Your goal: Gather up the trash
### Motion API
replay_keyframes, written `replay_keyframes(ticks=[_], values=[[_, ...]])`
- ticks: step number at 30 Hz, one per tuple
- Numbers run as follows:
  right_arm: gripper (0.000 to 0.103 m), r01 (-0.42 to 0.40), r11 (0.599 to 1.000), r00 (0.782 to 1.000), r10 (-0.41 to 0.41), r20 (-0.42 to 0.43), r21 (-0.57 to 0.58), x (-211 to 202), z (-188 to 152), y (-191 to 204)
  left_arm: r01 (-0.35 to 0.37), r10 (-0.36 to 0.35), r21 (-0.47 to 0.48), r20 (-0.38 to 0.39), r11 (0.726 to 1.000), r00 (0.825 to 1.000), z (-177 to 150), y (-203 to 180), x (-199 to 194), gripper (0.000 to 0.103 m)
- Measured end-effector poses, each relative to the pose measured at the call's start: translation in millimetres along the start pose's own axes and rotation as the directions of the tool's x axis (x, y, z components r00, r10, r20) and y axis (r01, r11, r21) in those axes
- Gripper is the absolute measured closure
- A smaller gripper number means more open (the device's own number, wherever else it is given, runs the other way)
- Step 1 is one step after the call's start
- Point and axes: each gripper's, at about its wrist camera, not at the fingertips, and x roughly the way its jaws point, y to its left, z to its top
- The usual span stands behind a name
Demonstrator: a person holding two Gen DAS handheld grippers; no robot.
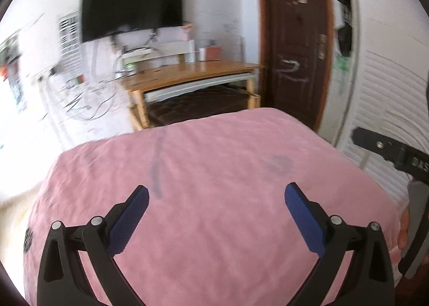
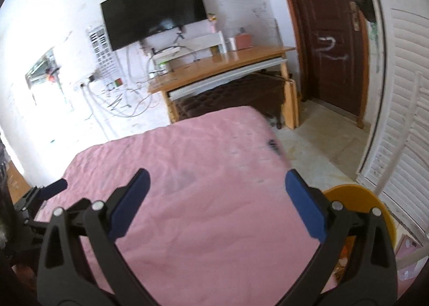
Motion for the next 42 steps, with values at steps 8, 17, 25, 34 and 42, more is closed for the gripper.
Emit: replay_keyframes(ticks=[8,17,25,34,42], values=[[0.006,-0.029,0.992,1.0,0.028,-0.008,-0.124,-1.7,-13.1,63.7,-0.057,0.059,-0.118,0.013,0.991,0.998,-11.8,58.2,-17.9,0.007],[0.006,-0.045,0.984,0.999,0.04,-0.03,-0.175,-5.4,-21.9,89.3,-0.078,0.084,-0.117,0.053,0.99,0.995,-17.0,74.6,-34.0,0.007],[0.006,-0.055,0.98,0.998,0.047,-0.049,-0.189,-2.5,-25.8,94.6,-0.063,0.069,-0.147,0.035,0.987,0.997,-20.2,75.4,-39.4,0.007],[0.006,-0.056,0.982,0.997,0.046,-0.057,-0.18,0.3,-25.9,91.9,-0.042,0.046,-0.157,0.027,0.987,0.999,-23.2,76.5,-40.5,0.007],[0.006,-0.06,0.981,0.997,0.049,-0.062,-0.185,2.2,-27.8,91.7,-0.041,0.046,-0.152,0.026,0.988,0.999,-23.8,72.8,-39.9,0.007]])
